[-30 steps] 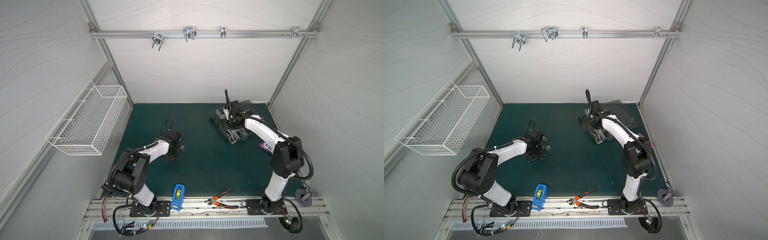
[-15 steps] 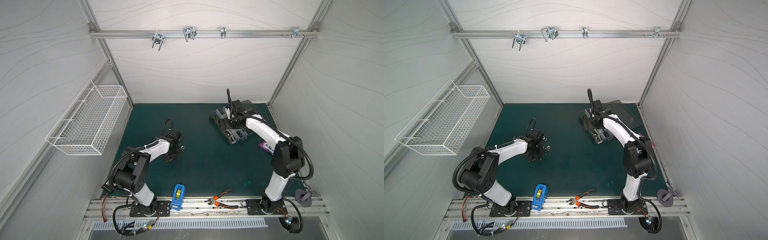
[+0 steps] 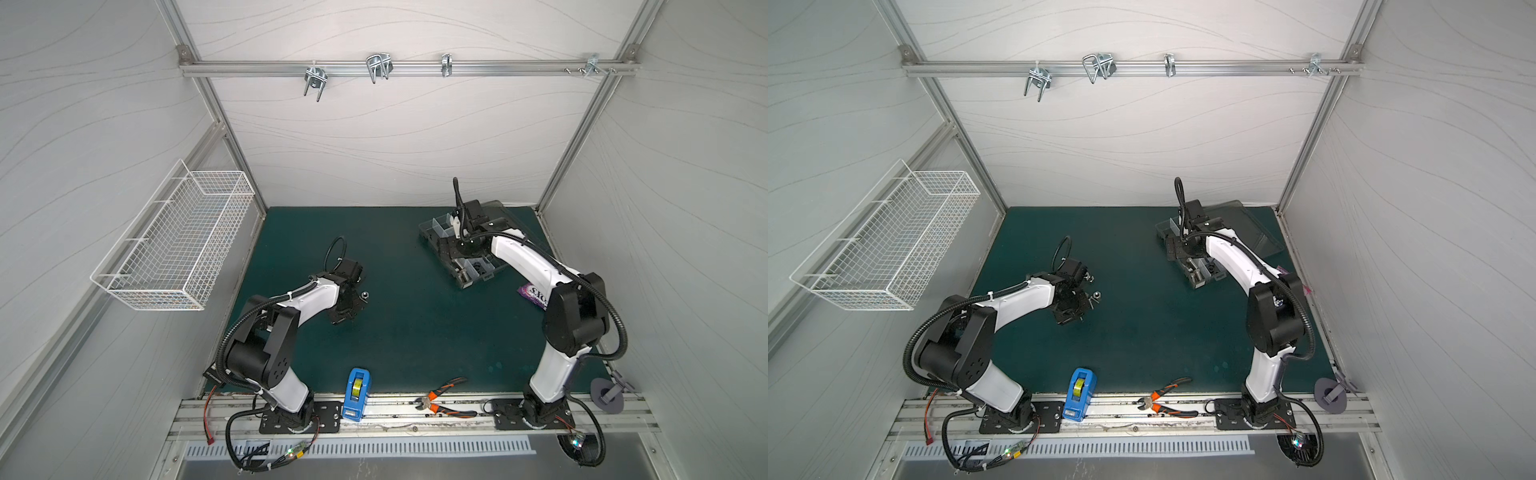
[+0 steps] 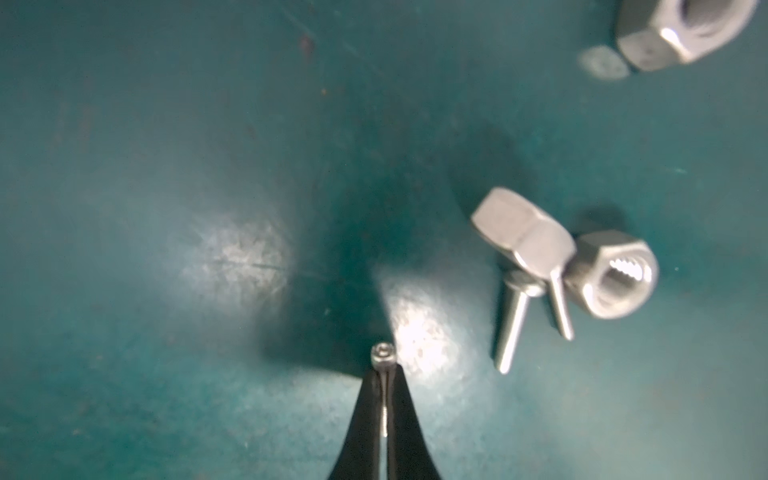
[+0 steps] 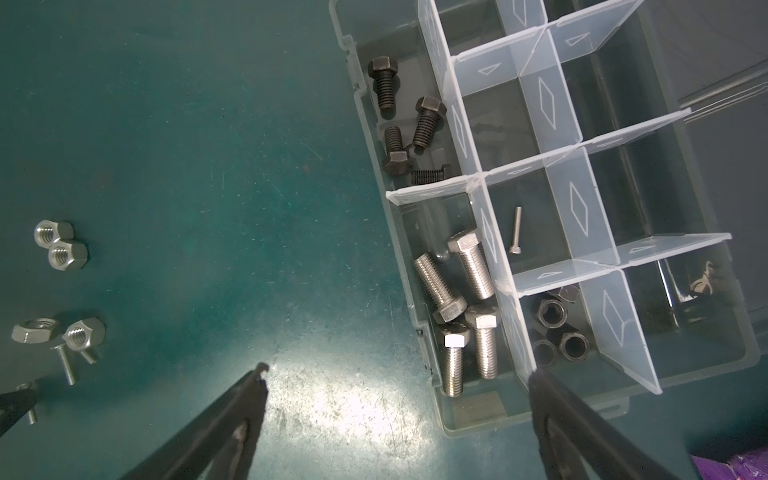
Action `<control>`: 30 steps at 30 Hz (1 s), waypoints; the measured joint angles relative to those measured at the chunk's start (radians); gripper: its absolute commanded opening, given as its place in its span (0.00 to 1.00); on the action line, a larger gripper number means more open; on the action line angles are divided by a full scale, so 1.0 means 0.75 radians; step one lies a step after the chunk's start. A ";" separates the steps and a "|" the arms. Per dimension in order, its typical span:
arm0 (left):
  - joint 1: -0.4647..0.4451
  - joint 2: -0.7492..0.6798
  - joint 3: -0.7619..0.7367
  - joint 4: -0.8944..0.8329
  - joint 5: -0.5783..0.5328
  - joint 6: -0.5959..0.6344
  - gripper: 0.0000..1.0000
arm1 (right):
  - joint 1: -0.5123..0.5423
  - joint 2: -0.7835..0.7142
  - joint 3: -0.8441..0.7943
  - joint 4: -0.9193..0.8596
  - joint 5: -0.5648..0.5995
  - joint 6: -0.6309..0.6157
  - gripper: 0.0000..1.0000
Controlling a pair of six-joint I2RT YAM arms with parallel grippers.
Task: Sort the screws and nuts into containers
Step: 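Carry the silver screw with the left gripper to the organizer while the right arm withdraws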
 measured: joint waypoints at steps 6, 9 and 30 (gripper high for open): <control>-0.035 -0.077 0.064 -0.018 0.000 0.056 0.00 | -0.027 -0.039 -0.077 0.028 0.012 0.046 0.99; -0.067 -0.082 0.125 0.001 0.005 0.091 0.00 | -0.062 -0.090 -0.150 0.055 0.027 0.081 0.99; -0.325 0.562 1.093 0.157 0.229 0.256 0.00 | -0.204 -0.553 -0.548 0.146 0.263 0.273 0.99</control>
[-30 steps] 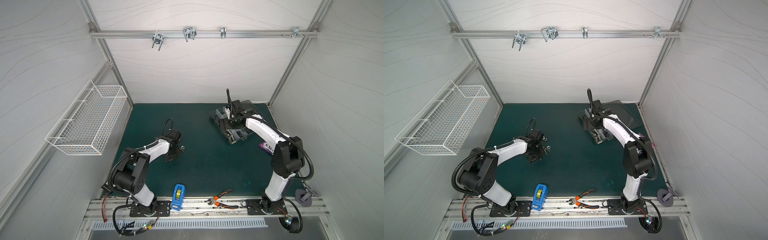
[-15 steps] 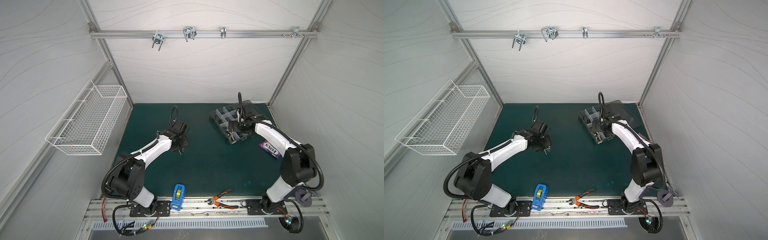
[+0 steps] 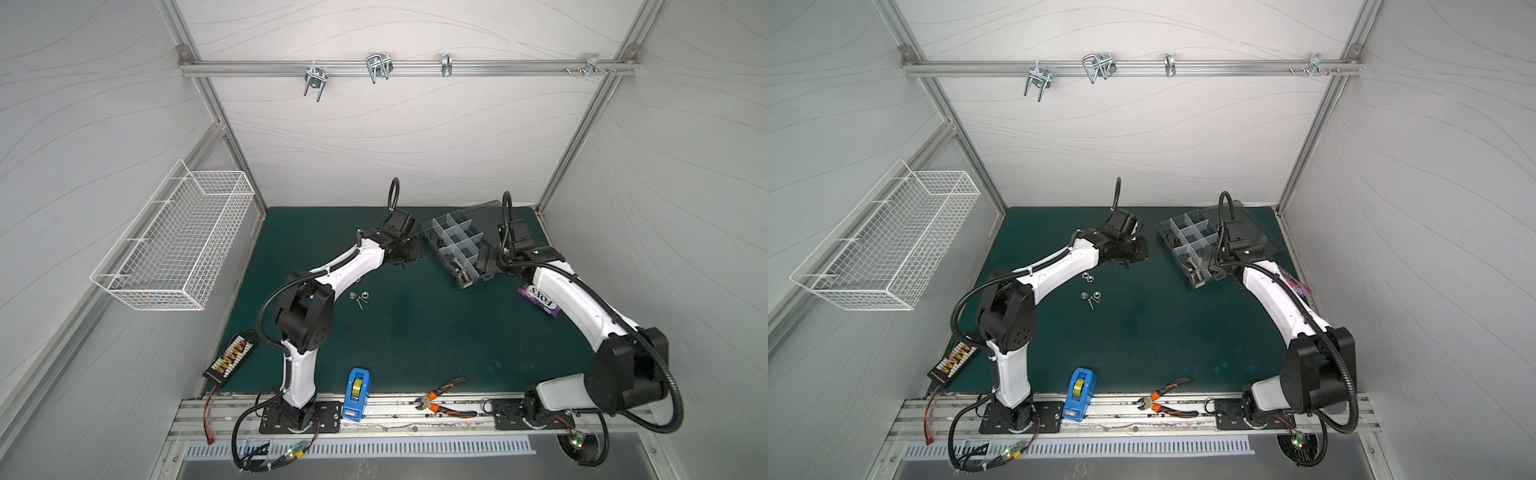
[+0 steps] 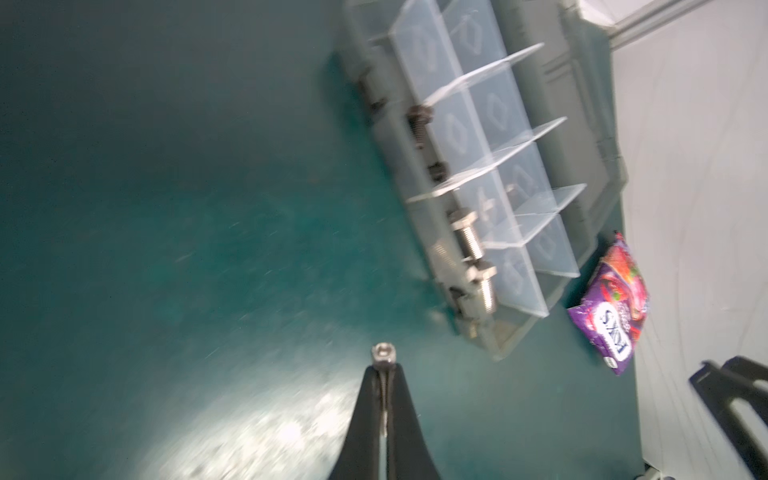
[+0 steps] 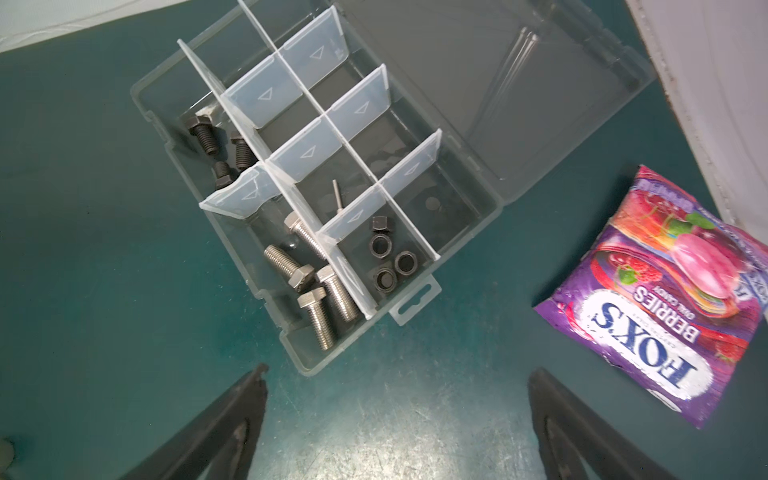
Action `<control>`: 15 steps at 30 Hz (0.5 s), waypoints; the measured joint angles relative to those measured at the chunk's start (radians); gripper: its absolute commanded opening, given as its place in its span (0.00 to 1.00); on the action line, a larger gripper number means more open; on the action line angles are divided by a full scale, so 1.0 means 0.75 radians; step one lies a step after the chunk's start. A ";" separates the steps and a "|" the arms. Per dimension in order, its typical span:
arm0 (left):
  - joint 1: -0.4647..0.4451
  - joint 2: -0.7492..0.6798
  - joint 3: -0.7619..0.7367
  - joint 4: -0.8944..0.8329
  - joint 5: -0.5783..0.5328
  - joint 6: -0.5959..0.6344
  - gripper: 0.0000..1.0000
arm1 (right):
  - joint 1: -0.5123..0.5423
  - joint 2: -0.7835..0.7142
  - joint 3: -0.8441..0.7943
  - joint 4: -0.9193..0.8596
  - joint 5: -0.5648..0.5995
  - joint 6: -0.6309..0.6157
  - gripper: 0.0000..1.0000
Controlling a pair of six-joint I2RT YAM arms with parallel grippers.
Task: Sort the screws and nuts into containers
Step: 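Carry the silver screw with the left gripper to the organizer while the right arm withdraws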
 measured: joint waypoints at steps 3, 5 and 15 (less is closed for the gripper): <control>-0.027 0.127 0.180 0.000 0.044 0.020 0.00 | -0.001 -0.041 -0.031 0.000 0.031 0.008 0.99; -0.042 0.202 0.288 0.006 0.079 0.030 0.00 | -0.001 -0.073 -0.052 -0.001 0.046 0.016 0.99; -0.082 0.518 0.672 0.109 0.295 0.032 0.00 | -0.001 -0.177 -0.097 -0.023 0.084 0.025 0.99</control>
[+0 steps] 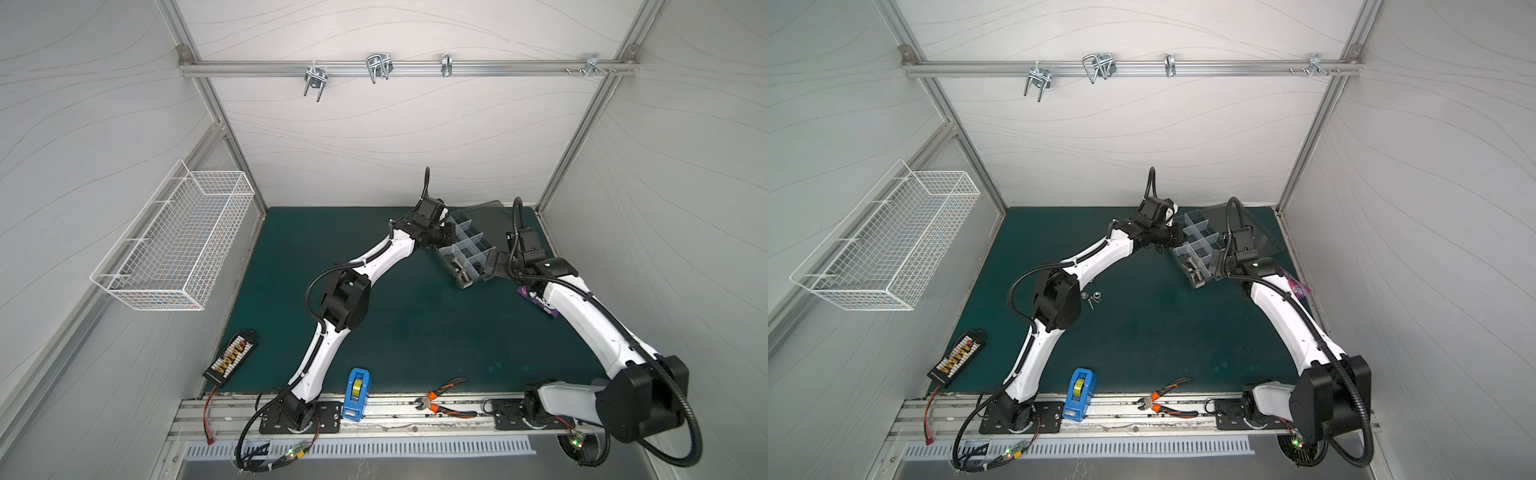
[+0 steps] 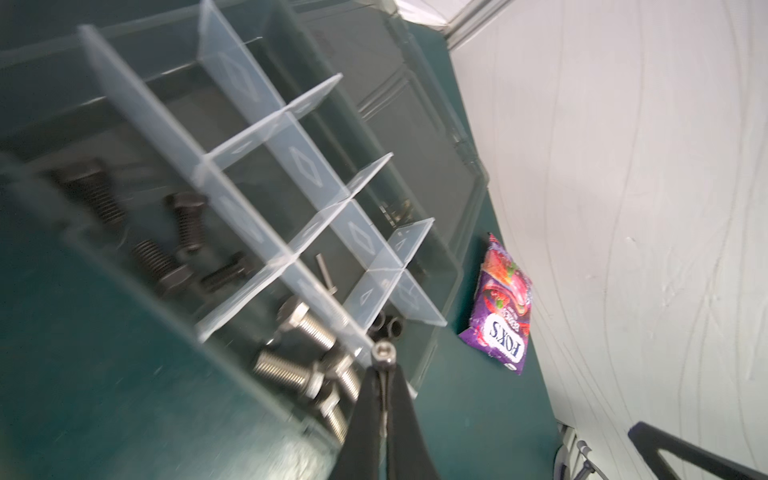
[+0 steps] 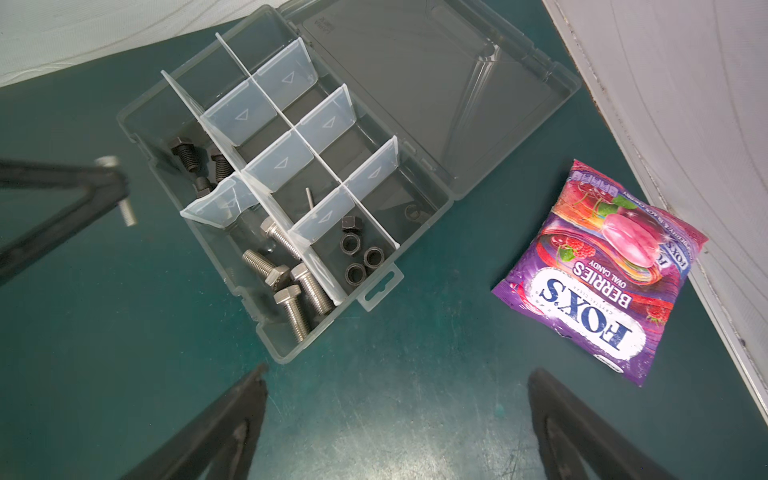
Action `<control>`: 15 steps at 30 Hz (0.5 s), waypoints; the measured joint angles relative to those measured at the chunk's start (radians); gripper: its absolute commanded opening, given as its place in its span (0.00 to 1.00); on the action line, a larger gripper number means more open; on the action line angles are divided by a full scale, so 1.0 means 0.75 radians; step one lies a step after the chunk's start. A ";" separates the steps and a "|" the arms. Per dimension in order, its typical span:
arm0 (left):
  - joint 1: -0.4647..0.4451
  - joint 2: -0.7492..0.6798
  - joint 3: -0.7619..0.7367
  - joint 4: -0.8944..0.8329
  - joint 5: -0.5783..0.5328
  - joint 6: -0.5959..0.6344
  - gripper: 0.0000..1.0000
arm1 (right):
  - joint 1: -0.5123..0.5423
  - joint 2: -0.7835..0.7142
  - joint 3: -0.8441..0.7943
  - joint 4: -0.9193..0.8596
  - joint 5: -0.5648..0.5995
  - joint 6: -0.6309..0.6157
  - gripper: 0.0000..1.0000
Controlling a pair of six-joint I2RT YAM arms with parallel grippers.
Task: Sort the screws and nuts into containers
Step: 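Carry the silver screw with the left gripper to the organizer while the right arm withdraws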
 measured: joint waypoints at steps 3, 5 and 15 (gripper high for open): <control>-0.010 0.076 0.078 0.025 0.036 0.000 0.00 | 0.000 -0.019 -0.004 -0.006 -0.001 0.000 0.99; -0.017 0.126 0.125 0.044 0.054 -0.002 0.00 | 0.000 -0.025 -0.004 -0.006 -0.001 0.001 0.99; -0.033 0.331 0.293 0.092 0.075 -0.027 0.00 | 0.000 -0.068 -0.016 -0.009 -0.024 0.003 0.99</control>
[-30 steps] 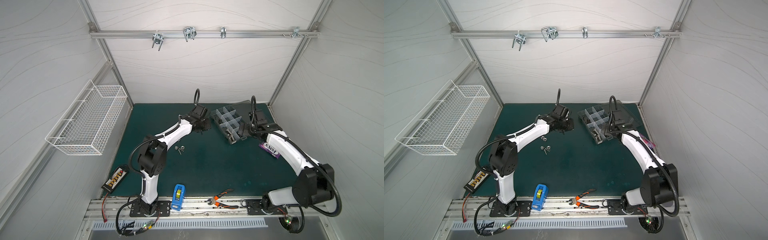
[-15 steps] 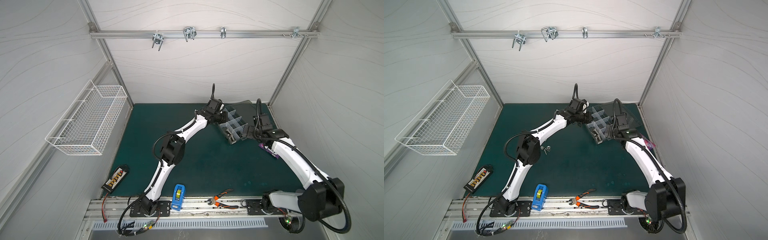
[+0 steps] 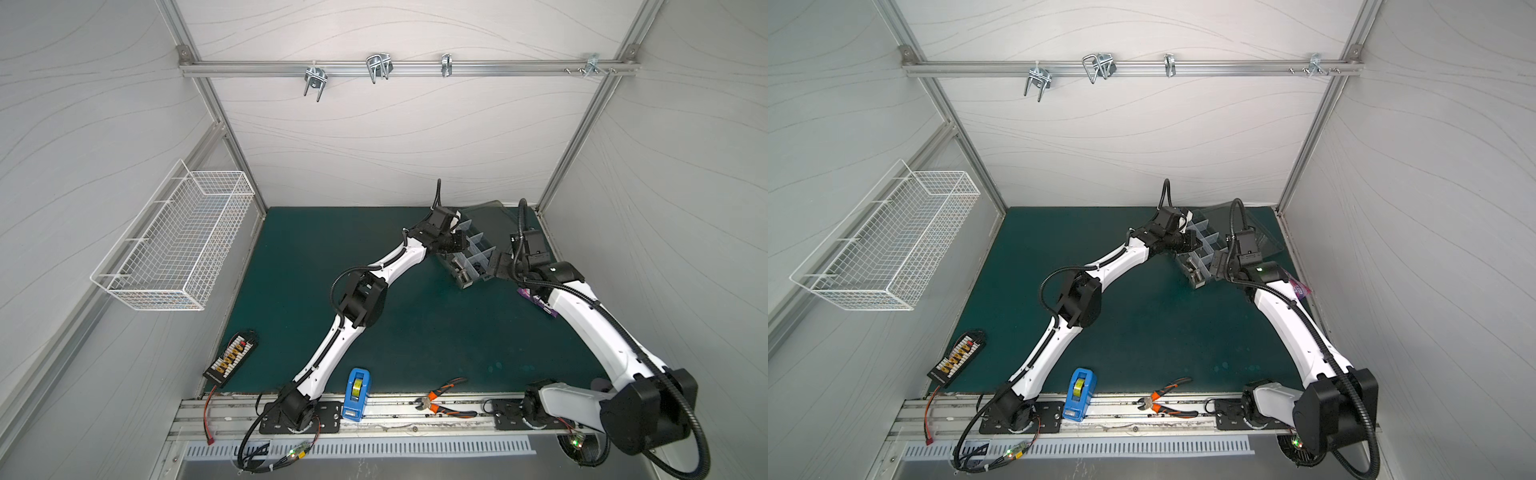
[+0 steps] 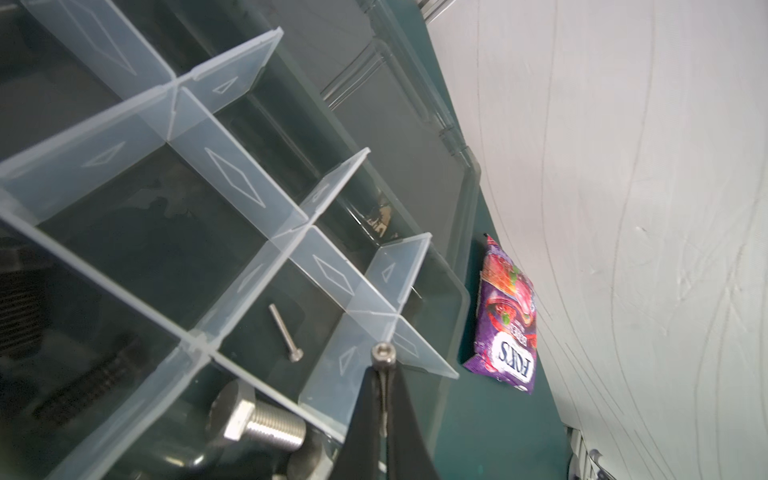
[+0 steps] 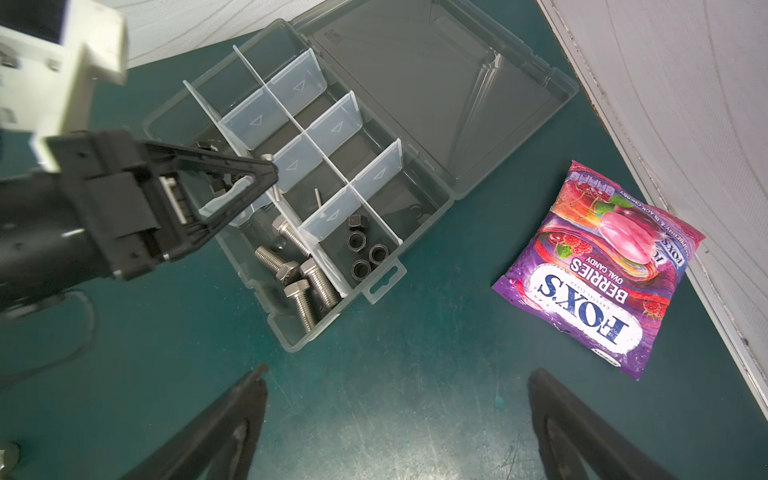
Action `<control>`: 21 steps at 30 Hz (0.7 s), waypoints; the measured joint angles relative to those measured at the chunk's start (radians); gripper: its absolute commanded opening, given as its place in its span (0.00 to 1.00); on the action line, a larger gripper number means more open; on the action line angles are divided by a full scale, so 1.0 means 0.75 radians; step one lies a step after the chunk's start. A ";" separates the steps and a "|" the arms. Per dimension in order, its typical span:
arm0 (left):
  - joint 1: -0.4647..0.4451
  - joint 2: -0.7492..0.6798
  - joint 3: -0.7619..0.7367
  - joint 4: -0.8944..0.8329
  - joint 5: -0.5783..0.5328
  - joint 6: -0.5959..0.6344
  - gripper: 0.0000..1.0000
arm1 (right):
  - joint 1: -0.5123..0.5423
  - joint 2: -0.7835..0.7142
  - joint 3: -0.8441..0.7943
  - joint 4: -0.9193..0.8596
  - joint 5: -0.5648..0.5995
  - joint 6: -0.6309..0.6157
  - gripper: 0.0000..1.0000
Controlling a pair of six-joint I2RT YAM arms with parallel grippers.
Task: Sort the screws and nuts into containers
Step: 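Carry the silver screw with the left gripper to the organizer while the right arm withdraws, then open the left gripper to drop the screw into the small-screw compartment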
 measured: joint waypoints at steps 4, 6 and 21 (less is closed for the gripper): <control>0.001 0.034 0.026 0.012 -0.001 -0.016 0.15 | 0.000 -0.014 0.000 0.001 -0.004 0.001 0.99; 0.001 0.040 0.026 0.019 -0.003 -0.023 0.21 | 0.000 -0.017 0.000 0.001 -0.008 0.001 0.99; 0.007 0.002 -0.015 0.035 -0.044 -0.031 0.37 | 0.000 -0.023 -0.035 0.009 -0.063 -0.011 0.99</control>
